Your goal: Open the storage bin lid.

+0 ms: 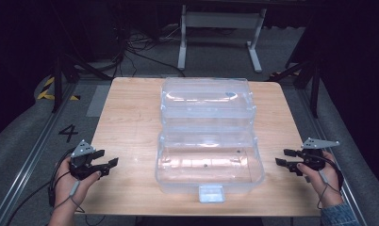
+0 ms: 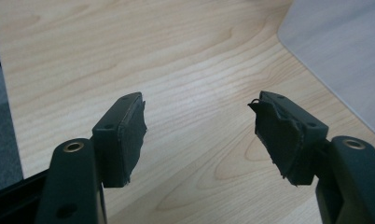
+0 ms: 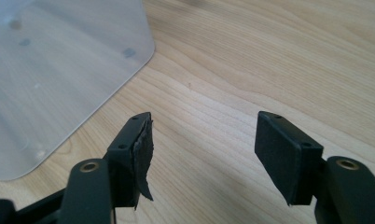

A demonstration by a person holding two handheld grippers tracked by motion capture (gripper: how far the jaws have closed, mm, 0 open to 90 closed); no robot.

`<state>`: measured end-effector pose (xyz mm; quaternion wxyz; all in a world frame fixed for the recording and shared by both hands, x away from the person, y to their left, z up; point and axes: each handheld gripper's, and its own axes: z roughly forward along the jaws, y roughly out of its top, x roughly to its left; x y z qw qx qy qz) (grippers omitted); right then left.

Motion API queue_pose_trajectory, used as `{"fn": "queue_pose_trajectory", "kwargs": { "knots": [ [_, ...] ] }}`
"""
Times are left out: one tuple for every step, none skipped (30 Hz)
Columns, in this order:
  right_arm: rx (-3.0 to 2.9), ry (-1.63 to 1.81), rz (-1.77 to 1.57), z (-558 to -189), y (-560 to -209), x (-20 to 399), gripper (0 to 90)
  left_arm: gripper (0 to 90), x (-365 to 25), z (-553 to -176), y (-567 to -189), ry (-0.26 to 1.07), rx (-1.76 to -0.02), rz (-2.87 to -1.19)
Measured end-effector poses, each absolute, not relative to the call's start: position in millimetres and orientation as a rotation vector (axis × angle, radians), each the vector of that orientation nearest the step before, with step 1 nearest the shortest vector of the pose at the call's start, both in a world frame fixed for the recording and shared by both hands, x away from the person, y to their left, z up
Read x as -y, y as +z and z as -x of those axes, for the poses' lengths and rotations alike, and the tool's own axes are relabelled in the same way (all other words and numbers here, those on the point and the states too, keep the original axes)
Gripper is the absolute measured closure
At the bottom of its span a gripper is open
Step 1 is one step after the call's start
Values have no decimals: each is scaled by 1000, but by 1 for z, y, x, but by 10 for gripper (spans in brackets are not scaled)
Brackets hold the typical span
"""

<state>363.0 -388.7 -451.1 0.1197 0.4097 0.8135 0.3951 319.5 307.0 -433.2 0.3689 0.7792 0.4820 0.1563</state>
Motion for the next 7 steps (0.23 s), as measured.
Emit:
{"fn": "queue_pose_trajectory", "kwargs": {
  "knots": [
    [-2377, 1155, -1197, -363, -451, 389, 378, 336, -307, -320, -433, 401, -1237, -2000],
    [-2380, 1159, -1198, -364, -453, 388, 374, 336, -307, -320, -435, 392, -1259, -2000],
    [-2376, 1163, -1200, -365, -456, 386, 368, 322, -307, -321, -436, 379, -1265, -1996],
    [-2375, 1167, -1204, -366, -457, 385, 365, 321, -306, -321, -437, 365, -1277, -1987],
    [-2373, 1168, -1194, -366, -458, 385, 360, 317, -305, -321, -437, 348, -1288, -1982],
    [-2374, 1170, -1198, -366, -458, 384, 352, 309, -304, -322, -438, 336, -1290, -1978],
    [-2373, 1175, -1201, -365, -458, 384, 344, 302, -304, -322, -438, 335, -1285, -1980]
  ]
}}
